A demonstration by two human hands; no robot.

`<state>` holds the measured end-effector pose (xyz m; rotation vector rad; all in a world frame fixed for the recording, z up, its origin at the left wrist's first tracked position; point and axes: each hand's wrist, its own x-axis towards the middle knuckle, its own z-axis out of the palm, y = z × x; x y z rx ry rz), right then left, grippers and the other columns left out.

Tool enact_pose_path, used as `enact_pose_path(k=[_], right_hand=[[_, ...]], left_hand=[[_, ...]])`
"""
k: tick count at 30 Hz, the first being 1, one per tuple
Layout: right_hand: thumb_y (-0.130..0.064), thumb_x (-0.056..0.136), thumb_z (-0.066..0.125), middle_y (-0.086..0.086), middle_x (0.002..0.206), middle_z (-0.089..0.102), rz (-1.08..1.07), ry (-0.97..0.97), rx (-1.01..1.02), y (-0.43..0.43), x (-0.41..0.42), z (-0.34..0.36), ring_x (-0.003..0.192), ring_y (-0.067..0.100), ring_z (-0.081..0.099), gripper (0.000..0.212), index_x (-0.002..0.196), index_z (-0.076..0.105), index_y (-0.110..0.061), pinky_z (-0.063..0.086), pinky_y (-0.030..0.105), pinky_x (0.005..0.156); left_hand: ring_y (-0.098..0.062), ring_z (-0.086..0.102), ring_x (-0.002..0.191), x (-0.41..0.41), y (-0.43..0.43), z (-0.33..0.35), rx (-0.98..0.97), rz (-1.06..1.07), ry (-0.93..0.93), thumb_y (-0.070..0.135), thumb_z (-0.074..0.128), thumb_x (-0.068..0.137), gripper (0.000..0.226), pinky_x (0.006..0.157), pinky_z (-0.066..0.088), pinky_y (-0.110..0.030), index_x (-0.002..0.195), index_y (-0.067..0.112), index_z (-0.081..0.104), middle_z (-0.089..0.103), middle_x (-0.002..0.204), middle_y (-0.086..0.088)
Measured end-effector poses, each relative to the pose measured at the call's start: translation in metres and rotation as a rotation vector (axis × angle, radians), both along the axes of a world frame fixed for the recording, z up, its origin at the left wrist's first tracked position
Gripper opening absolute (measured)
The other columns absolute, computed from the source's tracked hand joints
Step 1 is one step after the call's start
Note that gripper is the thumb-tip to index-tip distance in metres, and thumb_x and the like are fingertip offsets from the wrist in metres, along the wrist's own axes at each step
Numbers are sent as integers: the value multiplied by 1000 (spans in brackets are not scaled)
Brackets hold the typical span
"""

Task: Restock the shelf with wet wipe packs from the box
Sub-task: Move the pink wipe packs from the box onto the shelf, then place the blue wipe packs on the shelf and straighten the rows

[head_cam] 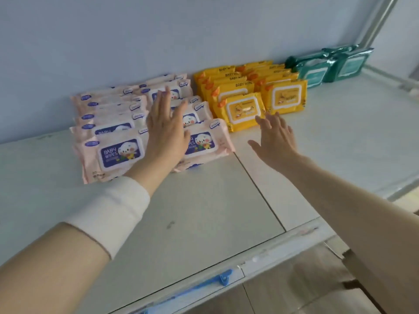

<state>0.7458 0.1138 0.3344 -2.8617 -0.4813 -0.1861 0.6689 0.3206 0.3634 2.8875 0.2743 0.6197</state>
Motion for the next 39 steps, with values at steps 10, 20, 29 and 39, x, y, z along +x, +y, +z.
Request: enact_pose_path(k=[10,20,29,39], right_hand=[[-35,97,38,9,158,10,-191,73,-492,-332,-79,-1,146,32,-1,63,150,12,-15,4,46,118],[-40,94,46,10,157,16,-659,423,-507,-656,-212,-85,146,33,5,68,149,15,-15,6,46,119],[-39,93,48,10,156,17,-568,638,-509,-811,-185,-185,146,33,5,69,150,16,-15,7,46,117],[-38,94,45,9,158,11,-388,937,-468,-907,-155,-259,147,32,2,68,150,13,-16,7,45,118]], left_hand=[[-29,9,145,27,-354,-11,410,-457,351,22,42,93,48,116,11,-48,140,14,35,20,154,-12],[-31,14,145,-35,-666,-127,451,-845,625,32,46,94,54,117,14,-51,144,15,30,23,155,-13],[-30,15,145,-7,-791,-244,287,-832,958,37,43,96,57,117,15,-46,145,14,26,26,154,-11],[-25,30,138,-12,-862,-324,92,-569,1287,37,46,94,54,113,25,-40,141,15,33,40,145,-7]])
